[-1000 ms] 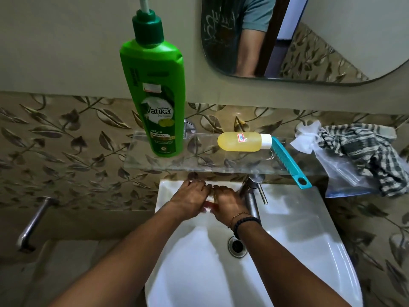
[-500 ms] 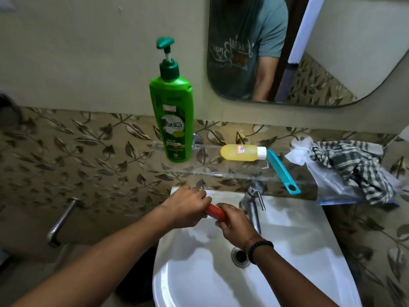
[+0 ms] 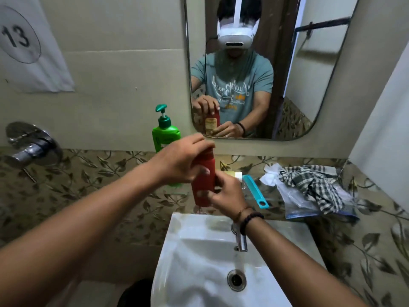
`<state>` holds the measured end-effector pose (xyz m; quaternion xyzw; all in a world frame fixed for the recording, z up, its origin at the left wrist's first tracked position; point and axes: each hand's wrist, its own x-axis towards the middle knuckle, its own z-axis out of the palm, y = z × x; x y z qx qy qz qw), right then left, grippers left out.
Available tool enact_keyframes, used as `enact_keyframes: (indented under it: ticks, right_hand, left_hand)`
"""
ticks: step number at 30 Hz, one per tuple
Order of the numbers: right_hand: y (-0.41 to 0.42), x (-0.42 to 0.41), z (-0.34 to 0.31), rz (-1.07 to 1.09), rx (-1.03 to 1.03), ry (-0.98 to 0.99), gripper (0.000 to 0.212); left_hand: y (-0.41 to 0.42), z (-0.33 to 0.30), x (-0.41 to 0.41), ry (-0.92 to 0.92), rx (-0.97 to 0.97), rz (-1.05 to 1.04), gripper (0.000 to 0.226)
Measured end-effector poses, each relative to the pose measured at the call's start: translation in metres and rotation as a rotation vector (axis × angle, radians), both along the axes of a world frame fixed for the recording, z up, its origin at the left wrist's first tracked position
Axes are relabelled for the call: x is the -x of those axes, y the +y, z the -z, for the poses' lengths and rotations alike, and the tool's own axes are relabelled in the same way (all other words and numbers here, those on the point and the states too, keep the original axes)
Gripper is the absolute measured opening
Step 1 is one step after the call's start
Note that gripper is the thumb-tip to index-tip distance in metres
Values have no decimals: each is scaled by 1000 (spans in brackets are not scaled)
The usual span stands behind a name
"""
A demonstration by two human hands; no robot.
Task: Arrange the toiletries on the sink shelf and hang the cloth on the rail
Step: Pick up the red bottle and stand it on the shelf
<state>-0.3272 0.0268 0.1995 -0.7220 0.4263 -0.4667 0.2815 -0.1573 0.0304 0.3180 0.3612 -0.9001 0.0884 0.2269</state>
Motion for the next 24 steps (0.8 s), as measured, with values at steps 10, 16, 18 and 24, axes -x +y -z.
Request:
enact_keyframes:
  ticks: [10,16,18,24]
  right_hand:
    - [-39,-13,-32,49,-102,-9,40]
    - [-52,-21,-15,74,-141,17,41]
    - [-54,-21,-11,70,-152,13,40]
    - [-56,-19,-10,53,-214,-15,41]
  left_hand:
    - [-43,-56,16,-300,-103,-213,51]
    - [-58,-38,11,-330,-146,-235,49]
    - [-62,-32,10,-326,-156,-231,49]
    - [-66,-29,13,-302,-133,-227,53]
